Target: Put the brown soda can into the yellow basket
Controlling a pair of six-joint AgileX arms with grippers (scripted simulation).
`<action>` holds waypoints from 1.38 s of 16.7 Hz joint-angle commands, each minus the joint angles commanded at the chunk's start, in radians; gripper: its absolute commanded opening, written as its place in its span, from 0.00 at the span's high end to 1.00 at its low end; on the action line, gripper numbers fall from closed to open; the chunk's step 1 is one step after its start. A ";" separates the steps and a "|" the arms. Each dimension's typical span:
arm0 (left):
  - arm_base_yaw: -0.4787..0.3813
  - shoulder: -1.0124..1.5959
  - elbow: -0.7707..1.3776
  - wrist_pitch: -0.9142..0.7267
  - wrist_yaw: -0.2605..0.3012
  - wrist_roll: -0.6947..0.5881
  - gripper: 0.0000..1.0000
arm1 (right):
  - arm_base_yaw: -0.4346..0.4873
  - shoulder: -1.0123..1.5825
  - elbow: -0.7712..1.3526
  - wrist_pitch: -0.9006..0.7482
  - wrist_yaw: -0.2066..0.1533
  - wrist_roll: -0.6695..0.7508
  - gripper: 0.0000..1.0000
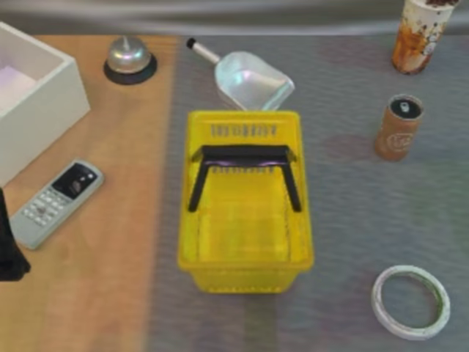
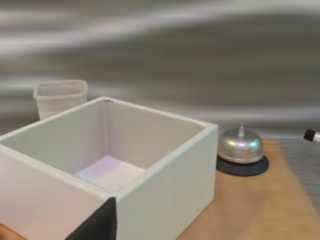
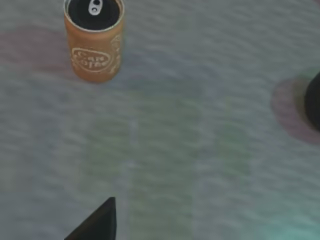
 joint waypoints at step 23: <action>0.000 0.000 0.000 0.000 0.000 0.000 0.00 | 0.154 1.564 1.575 -0.796 -0.024 -0.389 0.00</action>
